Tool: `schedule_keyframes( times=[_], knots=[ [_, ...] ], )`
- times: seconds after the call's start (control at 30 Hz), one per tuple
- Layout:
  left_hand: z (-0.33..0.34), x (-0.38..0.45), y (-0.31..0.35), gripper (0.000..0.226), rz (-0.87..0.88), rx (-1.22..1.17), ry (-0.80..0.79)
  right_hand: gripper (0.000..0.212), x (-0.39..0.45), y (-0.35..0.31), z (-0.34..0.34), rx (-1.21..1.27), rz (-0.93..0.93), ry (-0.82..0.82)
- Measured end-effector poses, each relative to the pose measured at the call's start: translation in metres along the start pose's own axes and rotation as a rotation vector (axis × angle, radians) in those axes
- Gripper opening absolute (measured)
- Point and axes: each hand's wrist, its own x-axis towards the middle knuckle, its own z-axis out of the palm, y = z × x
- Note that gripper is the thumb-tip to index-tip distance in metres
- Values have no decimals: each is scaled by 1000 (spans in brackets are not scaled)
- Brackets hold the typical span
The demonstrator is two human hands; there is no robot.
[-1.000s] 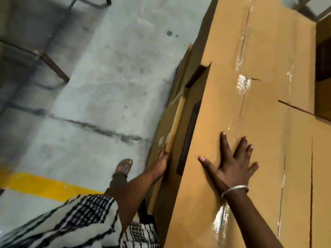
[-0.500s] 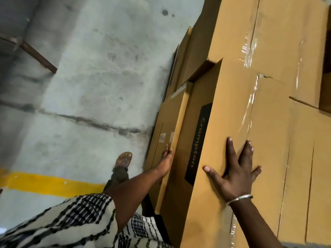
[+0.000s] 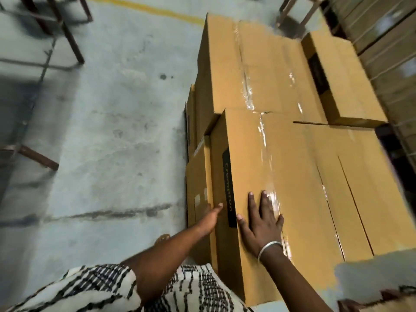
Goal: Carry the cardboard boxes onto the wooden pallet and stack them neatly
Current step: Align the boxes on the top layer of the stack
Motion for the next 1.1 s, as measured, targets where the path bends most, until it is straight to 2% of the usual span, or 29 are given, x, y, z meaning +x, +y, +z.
schedule_keyframes(
  times=[0.07, 0.1, 0.23, 0.37, 0.53, 0.63, 0.73, 1.1],
  knots=[
    [-5, -20, 16, 78, 52, 61, 65, 77, -6, -4, 0, 10, 10, -20],
    [-9, -27, 22, 72, 84, 109, 102, 76, -8, -6, -3, 25, 12, -27],
    [-24, -49, 37, 69, 201, 299, 248, 79, -11, -5, -14, 47, -12, -69],
    [-25, -81, 36, 53, 341, 415, 334, 82, -25, -4, -19, 96, -19, -75],
    [-31, -113, 29, 57, 458, 613, 287, 72, -41, -16, -22, 144, -53, -92],
    [-43, -127, 38, 57, 504, 668, 286, 58, -45, -26, -25, 127, -36, -30],
    [-64, -128, 57, 57, 549, 717, 274, 57, -37, -43, -33, 104, -17, 35],
    [-190, -113, 188, 57, 711, 852, 156, 57, 52, -168, -84, 206, 84, 101]
  ],
)
